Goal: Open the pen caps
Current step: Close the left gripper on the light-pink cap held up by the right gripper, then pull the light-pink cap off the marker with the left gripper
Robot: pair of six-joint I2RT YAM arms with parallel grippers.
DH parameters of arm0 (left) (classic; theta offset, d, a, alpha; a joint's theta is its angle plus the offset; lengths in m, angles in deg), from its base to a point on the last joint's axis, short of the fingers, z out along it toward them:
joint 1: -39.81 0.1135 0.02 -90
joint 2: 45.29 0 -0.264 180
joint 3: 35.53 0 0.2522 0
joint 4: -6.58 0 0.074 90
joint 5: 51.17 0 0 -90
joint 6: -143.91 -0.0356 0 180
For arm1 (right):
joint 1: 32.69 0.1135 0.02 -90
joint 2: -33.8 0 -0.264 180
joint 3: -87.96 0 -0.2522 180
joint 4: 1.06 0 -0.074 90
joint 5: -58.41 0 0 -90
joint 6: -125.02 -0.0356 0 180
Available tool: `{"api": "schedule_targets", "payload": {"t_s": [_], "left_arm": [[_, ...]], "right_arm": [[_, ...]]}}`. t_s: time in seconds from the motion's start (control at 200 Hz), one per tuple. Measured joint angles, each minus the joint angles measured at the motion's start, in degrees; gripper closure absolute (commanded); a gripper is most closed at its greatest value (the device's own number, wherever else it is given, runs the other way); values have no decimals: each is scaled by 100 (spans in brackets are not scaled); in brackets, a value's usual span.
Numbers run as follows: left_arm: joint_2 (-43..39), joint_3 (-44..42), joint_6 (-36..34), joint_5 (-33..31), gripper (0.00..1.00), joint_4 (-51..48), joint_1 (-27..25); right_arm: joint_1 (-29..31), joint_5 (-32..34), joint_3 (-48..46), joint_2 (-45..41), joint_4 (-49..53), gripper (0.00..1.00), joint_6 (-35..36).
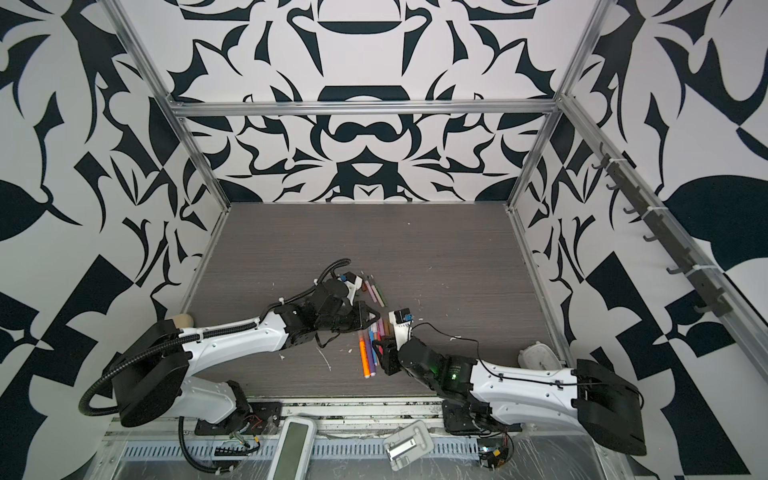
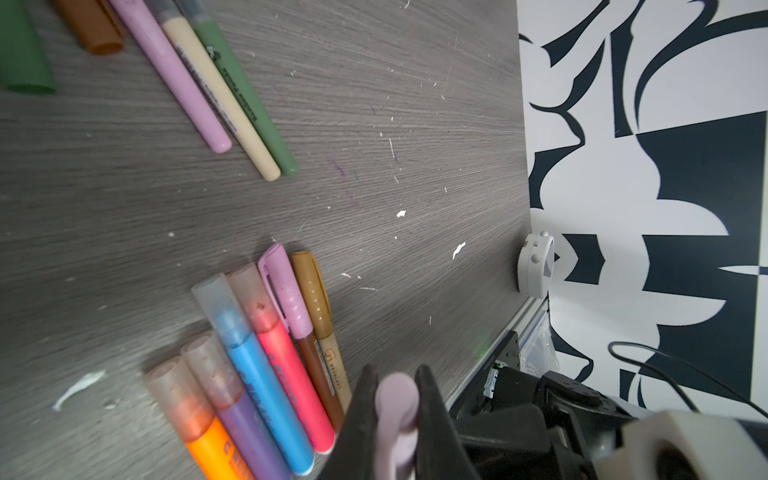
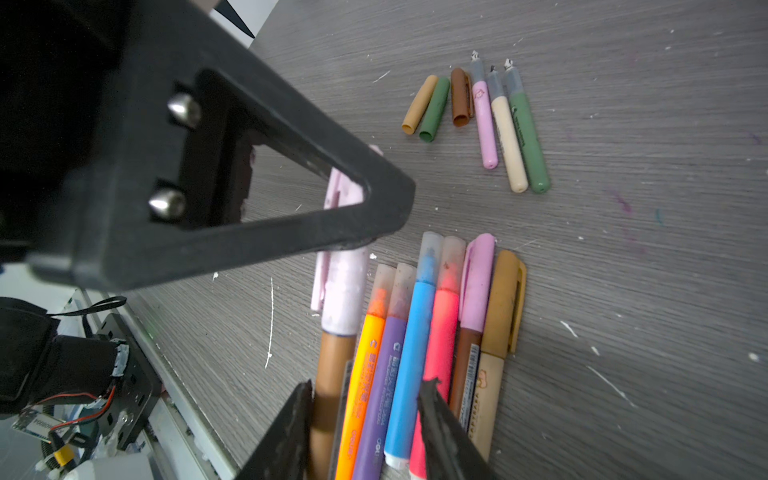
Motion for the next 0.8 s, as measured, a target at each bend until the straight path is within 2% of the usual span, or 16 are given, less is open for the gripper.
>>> {"api": "schedule_targets", "payload": {"t_s": [0.125,0.23,0.33,0.37,0.395,0.66,0.8], "left_arm": [[-125,-129,0,-2,100,181,0],[-129,-181,2,74,100,393,0],[-140,-280,0,109,100,588,-9],[-151,-306,-4,109,100,634,-17],[-155,-313,-13,107,100,651,-17],[-308,-332,-203,-2,100,616,-13],[-466,-175,-442,-144,100,136,50]], "right_arm": [[-7,-50,105,170,0,58,-17],[-20,-83,146,275,2,65,-44],[-26,-153,168,337,-2,82,-83],[-22,-203,190,358,-13,91,-39],[-17,-221,208,363,-22,100,-103],[-33,-214,358,474,26,100,-103],[-31,-286,417,518,-37,100,-90]]}}
